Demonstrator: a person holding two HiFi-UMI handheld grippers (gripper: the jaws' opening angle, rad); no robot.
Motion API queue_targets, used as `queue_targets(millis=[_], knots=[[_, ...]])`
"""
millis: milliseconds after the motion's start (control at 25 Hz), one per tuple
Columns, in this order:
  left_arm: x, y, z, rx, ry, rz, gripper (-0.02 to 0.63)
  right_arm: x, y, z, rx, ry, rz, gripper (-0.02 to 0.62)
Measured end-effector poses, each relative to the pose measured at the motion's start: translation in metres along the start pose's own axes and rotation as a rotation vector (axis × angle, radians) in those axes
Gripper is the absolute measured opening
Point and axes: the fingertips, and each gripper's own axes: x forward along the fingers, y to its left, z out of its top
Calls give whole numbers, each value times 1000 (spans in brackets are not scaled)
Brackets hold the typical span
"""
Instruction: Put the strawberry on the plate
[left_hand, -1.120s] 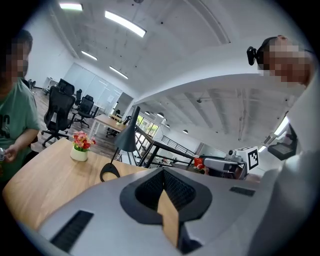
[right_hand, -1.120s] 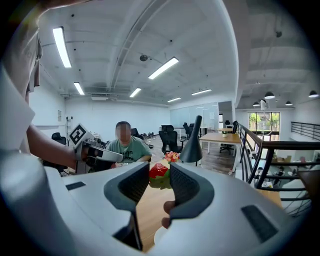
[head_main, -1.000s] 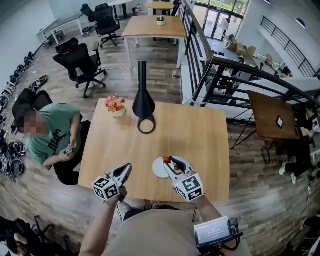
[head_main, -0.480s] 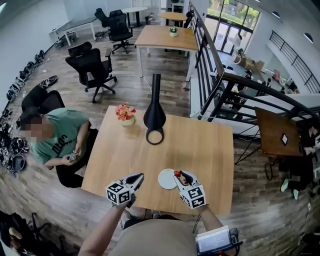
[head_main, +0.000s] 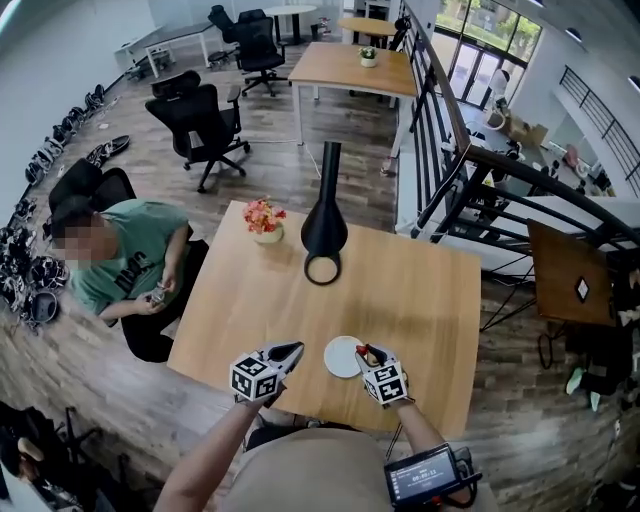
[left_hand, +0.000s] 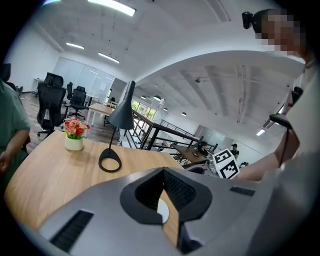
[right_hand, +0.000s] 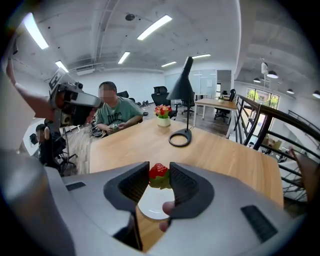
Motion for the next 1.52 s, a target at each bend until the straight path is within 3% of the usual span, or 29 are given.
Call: queue_targets(millis=[240, 640, 1240, 1320, 1520], knots=[[15, 18, -28, -29, 60, 30, 5, 51, -2, -51, 12, 124, 37, 133], [22, 8, -45, -59, 107, 36, 5, 108, -15, -127, 94, 273, 56, 133], [10, -9, -57, -57, 155, 32, 5, 134, 8, -137, 57, 277, 39, 137], [6, -9, -55, -59, 147, 36, 5, 136, 8, -133, 61, 260, 34, 196], [6, -7, -53, -81, 123, 25, 5, 112, -7, -111, 160, 120, -29, 198]])
